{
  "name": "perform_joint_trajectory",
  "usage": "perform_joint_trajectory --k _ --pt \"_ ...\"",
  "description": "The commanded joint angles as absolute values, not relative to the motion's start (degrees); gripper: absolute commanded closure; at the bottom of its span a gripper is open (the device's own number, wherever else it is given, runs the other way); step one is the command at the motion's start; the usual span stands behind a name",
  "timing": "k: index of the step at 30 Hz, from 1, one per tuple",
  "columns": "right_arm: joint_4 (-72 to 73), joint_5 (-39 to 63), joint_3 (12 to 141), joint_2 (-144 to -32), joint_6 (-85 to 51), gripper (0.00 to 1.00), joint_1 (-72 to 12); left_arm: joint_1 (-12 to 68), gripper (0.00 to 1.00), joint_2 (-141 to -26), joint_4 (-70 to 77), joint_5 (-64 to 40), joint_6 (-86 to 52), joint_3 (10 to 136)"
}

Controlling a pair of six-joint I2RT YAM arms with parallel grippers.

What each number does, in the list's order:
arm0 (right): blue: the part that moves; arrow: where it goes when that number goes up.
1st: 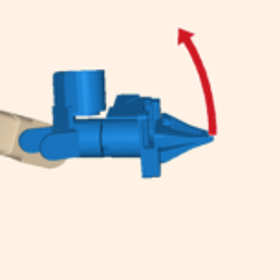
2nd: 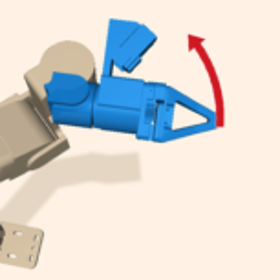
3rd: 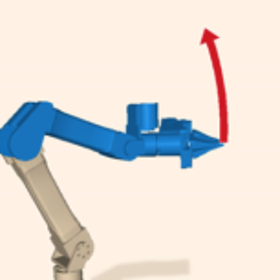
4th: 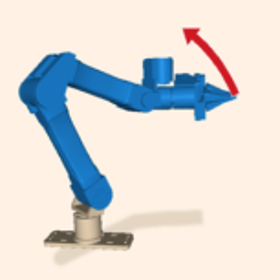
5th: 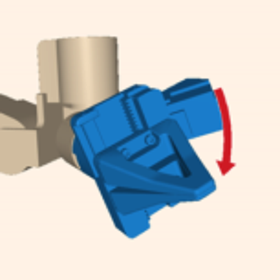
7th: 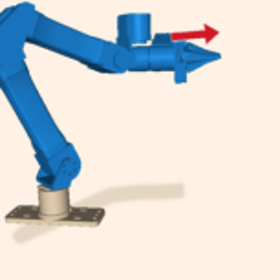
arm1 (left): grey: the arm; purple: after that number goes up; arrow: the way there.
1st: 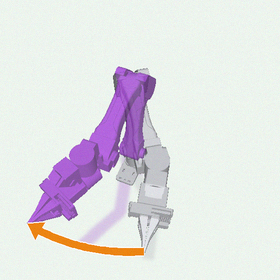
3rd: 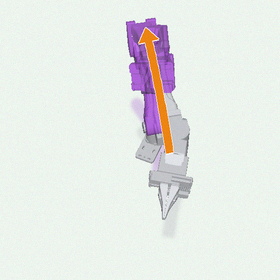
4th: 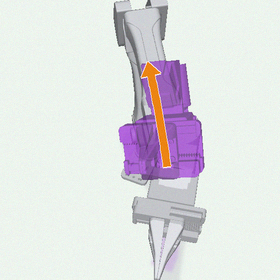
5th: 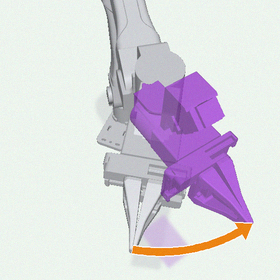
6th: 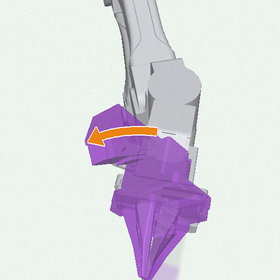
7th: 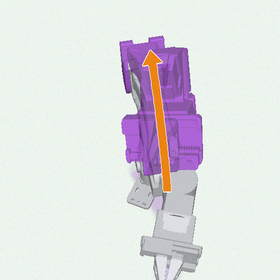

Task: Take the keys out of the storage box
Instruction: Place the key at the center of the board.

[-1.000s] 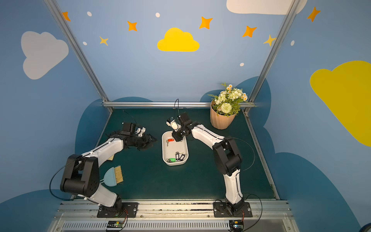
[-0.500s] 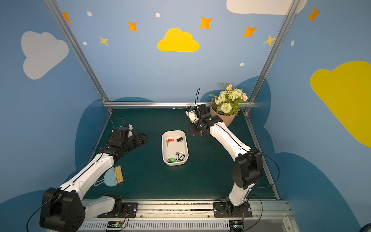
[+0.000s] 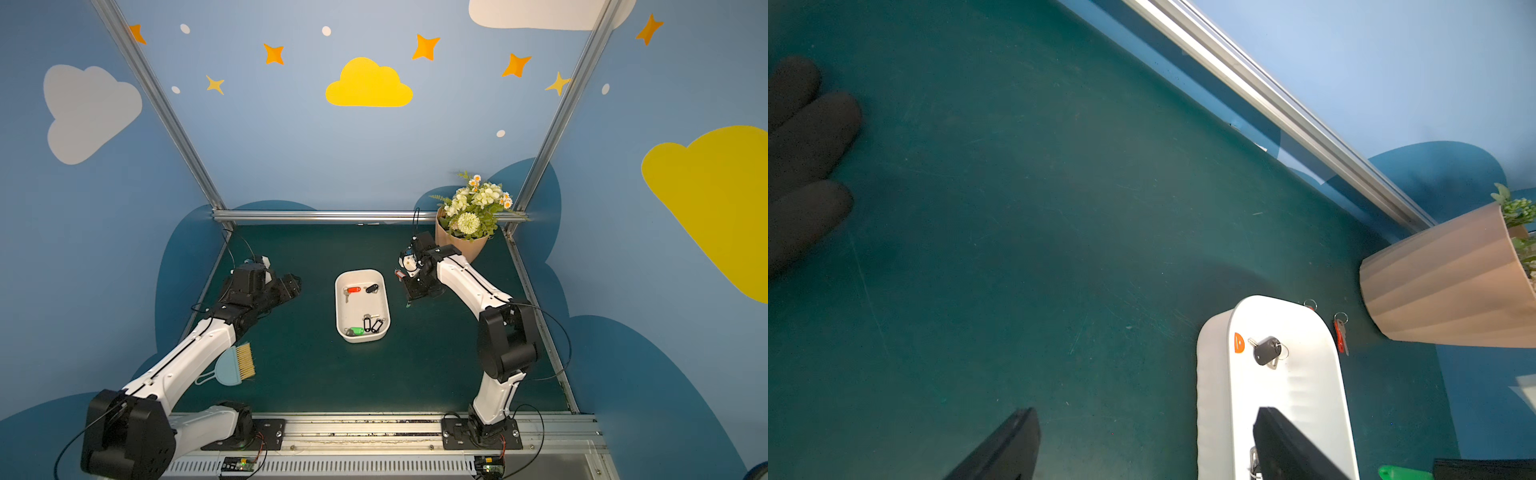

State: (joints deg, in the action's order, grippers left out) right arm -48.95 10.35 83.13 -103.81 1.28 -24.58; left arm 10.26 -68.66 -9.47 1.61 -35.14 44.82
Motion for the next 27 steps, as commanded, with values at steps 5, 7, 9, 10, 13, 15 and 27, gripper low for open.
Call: perform_joint_trajectory --k 5,7,9,10,13,15,27 --pt "-45.5 13.6 89.1 -113.9 2.1 1.00 -24.5 10.2 0.13 -67.0 -9.2 1.0 -34.8 43.9" --pt "-44.8 13.3 91.1 -116.7 2.2 1.00 -24.5 10.2 0.13 -65.8 -9.5 1.5 -34.8 43.6" --pt "-43.4 12.9 92.2 -118.3 2.3 1.00 -24.5 10.2 0.13 -64.9 -9.9 2.0 -34.9 43.1" --pt "-42.5 12.6 92.6 -119.0 2.5 1.00 -24.5 10.2 0.13 -64.3 -10.1 2.3 -35.0 42.8" --pt "-41.1 12.0 94.2 -120.8 2.9 1.00 -24.5 10.2 0.13 -62.9 -10.1 2.9 -35.5 41.9" --pt "-40.6 11.3 95.3 -122.3 3.5 1.00 -24.5 10.2 0.13 -62.2 -10.1 3.2 -35.7 41.5" --pt "-38.9 9.9 99.1 -127.5 3.1 1.00 -25.0 10.2 0.13 -62.6 -10.7 2.7 -35.0 42.1"
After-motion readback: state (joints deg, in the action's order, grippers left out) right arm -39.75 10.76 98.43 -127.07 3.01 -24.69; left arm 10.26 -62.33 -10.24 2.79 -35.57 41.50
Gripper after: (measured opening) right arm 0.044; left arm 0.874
